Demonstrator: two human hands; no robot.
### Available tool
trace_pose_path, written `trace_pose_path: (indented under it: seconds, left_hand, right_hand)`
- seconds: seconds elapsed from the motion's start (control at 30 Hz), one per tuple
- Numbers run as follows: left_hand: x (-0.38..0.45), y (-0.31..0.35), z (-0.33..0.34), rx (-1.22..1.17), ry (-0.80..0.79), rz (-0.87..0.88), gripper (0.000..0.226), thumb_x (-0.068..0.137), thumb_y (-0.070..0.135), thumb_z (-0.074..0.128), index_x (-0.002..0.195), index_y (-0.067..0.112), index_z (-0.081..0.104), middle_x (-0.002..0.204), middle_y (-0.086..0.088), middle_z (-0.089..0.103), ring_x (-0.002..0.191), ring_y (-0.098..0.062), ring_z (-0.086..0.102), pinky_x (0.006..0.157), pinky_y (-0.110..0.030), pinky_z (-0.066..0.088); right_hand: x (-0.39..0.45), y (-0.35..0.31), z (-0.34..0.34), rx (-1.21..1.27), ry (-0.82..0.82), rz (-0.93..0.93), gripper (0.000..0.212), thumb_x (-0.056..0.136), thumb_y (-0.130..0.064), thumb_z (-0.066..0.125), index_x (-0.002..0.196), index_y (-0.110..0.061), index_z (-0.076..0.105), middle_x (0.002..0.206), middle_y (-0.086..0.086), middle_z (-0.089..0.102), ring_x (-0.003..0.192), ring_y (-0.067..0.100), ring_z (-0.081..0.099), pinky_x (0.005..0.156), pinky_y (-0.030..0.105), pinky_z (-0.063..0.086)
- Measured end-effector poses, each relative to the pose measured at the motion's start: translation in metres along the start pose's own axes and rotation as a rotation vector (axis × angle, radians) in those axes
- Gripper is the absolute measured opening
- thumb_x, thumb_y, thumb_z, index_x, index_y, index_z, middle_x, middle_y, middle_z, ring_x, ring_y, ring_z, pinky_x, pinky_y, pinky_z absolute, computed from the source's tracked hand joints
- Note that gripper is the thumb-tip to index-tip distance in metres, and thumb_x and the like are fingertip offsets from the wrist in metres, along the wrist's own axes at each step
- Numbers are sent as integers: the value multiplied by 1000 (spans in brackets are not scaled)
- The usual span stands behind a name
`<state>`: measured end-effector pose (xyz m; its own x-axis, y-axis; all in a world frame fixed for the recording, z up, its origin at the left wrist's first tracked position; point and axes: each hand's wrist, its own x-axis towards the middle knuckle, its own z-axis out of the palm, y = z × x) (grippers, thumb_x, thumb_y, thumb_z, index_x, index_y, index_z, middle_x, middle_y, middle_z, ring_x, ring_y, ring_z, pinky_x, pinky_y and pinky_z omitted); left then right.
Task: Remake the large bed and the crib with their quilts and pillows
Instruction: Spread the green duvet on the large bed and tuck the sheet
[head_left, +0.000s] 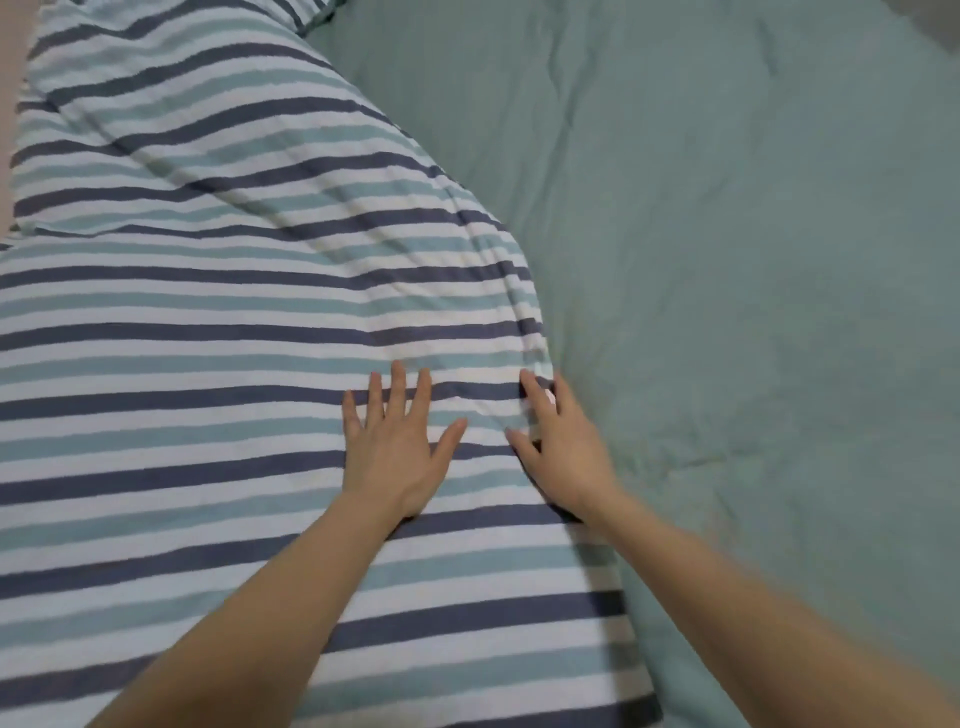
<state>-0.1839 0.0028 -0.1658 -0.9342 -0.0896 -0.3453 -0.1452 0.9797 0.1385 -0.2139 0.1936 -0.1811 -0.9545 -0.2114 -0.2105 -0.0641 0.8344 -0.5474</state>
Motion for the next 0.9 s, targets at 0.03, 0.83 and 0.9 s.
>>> trace_pose_path:
  seconds: [0.03, 0.83, 0.9]
  left_hand:
    - [-13, 6, 5, 8, -17, 29, 75, 91, 67, 7, 153, 28, -8, 160, -2, -14, 147, -25, -13, 118, -51, -8]
    - [-198, 97, 66, 106, -75, 335, 70, 95, 61, 9, 153, 25, -9, 160, -4, -12, 147, -28, -10, 117, -55, -4]
    - [-194, 119, 65, 90, -71, 368, 69, 97, 59, 13, 153, 25, -8, 160, -3, -12, 148, -27, -10, 117, -54, -4]
  right_hand:
    - [-21, 9, 0, 0, 29, 9, 64, 95, -37, 49, 151, -28, 19, 149, 3, 31, 124, 23, 46, 102, 33, 40]
    - [-306, 76, 8, -95, 87, 367, 19, 94, -23, 44, 108, -14, 53, 105, 10, 63, 98, 33, 58, 74, 37, 42]
    - [-300, 85, -9, -120, 306, 360, 29, 94, -19, 44, 121, -13, 54, 117, 9, 60, 107, 31, 56, 86, 39, 43]
